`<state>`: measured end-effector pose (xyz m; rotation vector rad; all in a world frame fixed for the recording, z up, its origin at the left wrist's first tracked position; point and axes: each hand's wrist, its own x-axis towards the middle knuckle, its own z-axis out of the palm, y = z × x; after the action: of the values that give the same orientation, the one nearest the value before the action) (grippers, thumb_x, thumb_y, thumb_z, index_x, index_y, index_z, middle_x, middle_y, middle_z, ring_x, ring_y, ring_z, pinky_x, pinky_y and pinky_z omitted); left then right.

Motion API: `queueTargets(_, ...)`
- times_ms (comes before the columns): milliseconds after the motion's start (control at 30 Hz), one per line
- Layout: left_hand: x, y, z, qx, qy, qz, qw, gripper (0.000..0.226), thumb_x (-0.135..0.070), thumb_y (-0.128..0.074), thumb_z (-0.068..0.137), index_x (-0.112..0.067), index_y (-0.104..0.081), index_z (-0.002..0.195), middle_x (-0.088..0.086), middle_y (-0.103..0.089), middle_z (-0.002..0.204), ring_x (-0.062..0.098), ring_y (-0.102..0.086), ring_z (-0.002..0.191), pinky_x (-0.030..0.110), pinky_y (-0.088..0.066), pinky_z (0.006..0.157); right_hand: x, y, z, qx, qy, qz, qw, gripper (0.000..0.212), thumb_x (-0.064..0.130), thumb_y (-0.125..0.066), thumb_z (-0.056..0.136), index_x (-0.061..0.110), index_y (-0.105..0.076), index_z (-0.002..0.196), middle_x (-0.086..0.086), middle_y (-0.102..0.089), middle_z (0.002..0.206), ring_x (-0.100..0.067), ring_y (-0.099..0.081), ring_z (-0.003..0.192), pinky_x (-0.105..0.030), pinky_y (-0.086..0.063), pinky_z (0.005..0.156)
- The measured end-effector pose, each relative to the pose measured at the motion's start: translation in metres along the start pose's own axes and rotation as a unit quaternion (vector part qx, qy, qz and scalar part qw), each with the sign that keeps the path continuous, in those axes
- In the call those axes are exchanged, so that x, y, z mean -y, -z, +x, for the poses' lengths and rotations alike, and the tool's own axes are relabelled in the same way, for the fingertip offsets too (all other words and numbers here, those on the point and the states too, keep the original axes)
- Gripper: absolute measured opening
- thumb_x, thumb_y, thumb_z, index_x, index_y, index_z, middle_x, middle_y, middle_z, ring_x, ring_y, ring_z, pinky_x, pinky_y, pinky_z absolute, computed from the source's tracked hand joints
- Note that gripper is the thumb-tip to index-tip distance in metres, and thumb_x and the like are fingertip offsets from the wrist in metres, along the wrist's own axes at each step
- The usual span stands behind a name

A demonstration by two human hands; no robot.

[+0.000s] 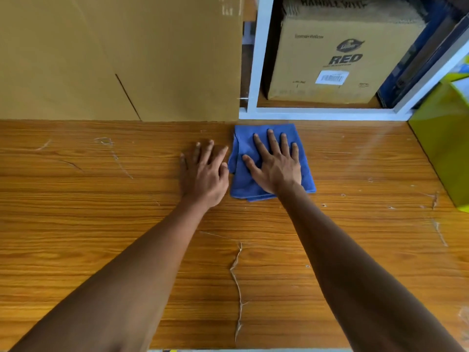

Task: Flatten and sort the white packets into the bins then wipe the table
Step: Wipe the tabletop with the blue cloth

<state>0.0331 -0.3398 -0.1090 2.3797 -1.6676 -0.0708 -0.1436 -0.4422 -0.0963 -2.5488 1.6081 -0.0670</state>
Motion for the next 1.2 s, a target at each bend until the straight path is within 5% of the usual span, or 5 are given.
queueTargets(100,-0.001,0.0,-0.002,-0.002,0.0,-0.004,1.0,0.06,-0.049,-0.027,0.102,-0.042,-0.035,0.161,-0.005,-0.018,0.175,0.029,-0.011,0.162,0.063,-0.008,0.127,0.006,-0.003,-0.01,-0.002,0.006,0.003,1.0,0.082,0.085,-0.005,0.093,0.045,-0.001,0.164,0.003,0.002,0.175,-0.03,0.006,0.161,-0.057,0.001,0.127)
queueTargets(267,0.002,-0.002,0.002,0.029,0.004,0.011,1.0,0.064,-0.054,-0.009,0.102,-0.044,-0.013,0.165,-0.007,-0.001,0.177,0.024,0.005,0.163,0.062,-0.001,0.128,0.016,0.0,0.048,0.006,-0.032,-0.001,0.999,0.081,0.083,-0.007,0.093,0.044,-0.004,0.164,0.001,-0.001,0.175,-0.031,0.003,0.16,-0.059,0.0,0.126)
queueTargets(733,-0.001,0.001,0.003,0.035,0.005,0.03,0.999,0.058,-0.049,-0.027,0.108,-0.035,-0.024,0.165,-0.006,-0.001,0.177,0.025,0.006,0.163,0.061,0.002,0.129,0.043,-0.001,0.05,0.005,-0.076,0.01,0.997,0.078,0.078,-0.012,0.096,0.042,-0.006,0.165,-0.005,-0.003,0.175,-0.036,0.004,0.16,-0.063,0.003,0.125)
queueTargets(967,0.002,0.006,0.0,0.049,-0.014,0.015,0.999,0.058,-0.046,-0.036,0.108,-0.038,-0.027,0.164,-0.005,-0.005,0.177,0.028,-0.001,0.163,0.061,-0.001,0.128,0.03,-0.009,-0.056,-0.01,-0.045,0.026,0.999,0.074,0.079,-0.012,0.096,0.048,-0.007,0.163,0.001,-0.001,0.175,-0.03,0.004,0.161,-0.058,0.001,0.126)
queueTargets(1200,0.008,0.017,-0.064,0.089,-0.048,0.033,0.994,0.064,-0.053,-0.023,0.104,-0.045,-0.006,0.166,-0.007,0.004,0.177,0.027,0.004,0.163,0.06,-0.003,0.129,0.038,-0.009,-0.175,-0.001,-0.045,0.028,0.999,0.072,0.078,-0.014,0.099,0.048,-0.003,0.163,0.004,0.005,0.175,-0.028,0.009,0.161,-0.058,0.002,0.127)
